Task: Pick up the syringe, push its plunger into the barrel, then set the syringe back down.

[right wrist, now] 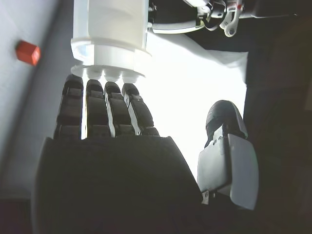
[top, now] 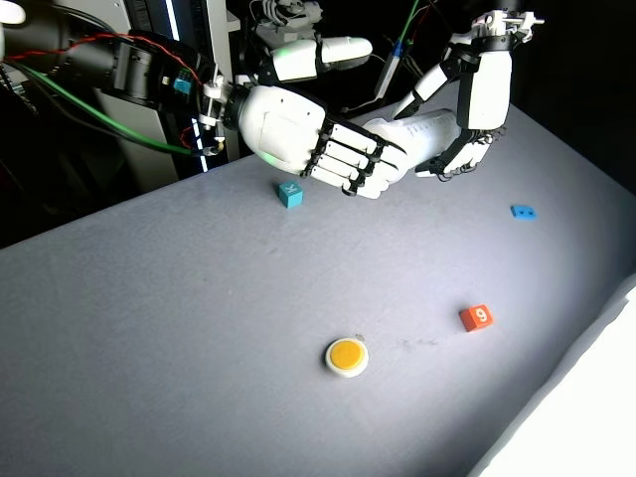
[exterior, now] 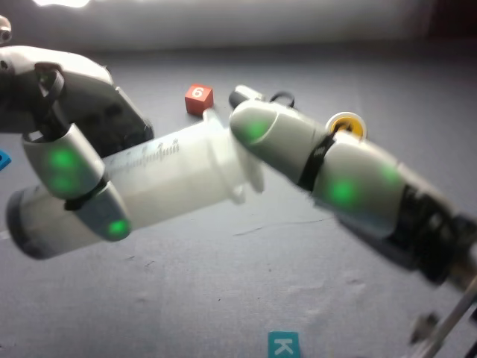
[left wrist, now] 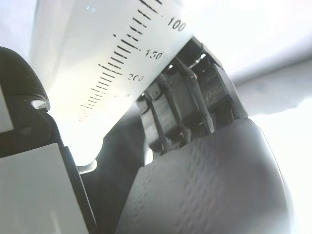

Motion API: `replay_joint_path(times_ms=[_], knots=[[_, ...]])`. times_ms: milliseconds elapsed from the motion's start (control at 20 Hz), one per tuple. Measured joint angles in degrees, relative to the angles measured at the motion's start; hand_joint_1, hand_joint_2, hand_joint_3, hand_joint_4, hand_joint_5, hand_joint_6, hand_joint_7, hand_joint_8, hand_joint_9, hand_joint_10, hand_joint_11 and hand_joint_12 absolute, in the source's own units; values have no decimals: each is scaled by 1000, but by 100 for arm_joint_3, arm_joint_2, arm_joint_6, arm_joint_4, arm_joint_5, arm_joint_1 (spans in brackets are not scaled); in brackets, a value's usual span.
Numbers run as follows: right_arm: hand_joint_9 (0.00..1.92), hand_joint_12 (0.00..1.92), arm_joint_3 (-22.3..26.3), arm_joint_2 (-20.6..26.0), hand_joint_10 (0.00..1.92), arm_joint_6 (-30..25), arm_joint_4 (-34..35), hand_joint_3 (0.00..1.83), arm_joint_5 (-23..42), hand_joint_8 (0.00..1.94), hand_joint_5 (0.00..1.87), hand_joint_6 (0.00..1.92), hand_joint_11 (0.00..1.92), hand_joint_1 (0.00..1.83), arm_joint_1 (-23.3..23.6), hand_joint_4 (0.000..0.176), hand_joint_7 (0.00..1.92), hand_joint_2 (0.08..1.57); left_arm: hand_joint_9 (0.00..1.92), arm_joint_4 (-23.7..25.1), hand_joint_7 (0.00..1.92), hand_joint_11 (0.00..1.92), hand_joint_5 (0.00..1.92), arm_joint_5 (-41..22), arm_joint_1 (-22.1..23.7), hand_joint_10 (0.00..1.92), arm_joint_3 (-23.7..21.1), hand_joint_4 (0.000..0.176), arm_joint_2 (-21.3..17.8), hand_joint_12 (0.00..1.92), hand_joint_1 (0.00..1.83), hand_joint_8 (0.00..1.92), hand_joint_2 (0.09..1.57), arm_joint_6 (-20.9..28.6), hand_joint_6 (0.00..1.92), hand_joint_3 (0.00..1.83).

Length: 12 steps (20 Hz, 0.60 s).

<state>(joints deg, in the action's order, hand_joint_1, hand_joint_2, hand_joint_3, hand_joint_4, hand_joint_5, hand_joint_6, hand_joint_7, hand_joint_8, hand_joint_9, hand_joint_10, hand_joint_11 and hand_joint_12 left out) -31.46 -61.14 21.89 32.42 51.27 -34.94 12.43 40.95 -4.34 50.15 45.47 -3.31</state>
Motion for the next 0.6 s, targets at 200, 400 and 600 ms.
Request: replay_joint_path(times_ms=[200, 400, 600], knots=[[0, 0, -146, 614, 0, -190, -479, 0, -234, 0, 0, 0, 0, 0, 208, 0, 0, 1037, 847, 55, 1097, 501, 958, -426, -33, 1245, -2, 0, 37, 1372, 1379, 857, 1102, 199, 959, 0], [0, 0, -479, 1021, 0, -262, -634, 3, -352, 0, 0, 0, 0, 0, 295, 0, 0, 1047, 805, 256, 1056, 470, 940, -540, -258, 1296, -11, 0, 74, 1405, 1375, 981, 1117, 227, 929, 2], [0, 0, -833, 1399, 0, -258, -713, 1, -461, 0, 0, 0, 0, 0, 393, 0, 0, 1045, 810, 605, 1061, 459, 929, -647, -570, 1279, 57, 0, 216, 1407, 1374, 967, 1117, 234, 975, 1]])
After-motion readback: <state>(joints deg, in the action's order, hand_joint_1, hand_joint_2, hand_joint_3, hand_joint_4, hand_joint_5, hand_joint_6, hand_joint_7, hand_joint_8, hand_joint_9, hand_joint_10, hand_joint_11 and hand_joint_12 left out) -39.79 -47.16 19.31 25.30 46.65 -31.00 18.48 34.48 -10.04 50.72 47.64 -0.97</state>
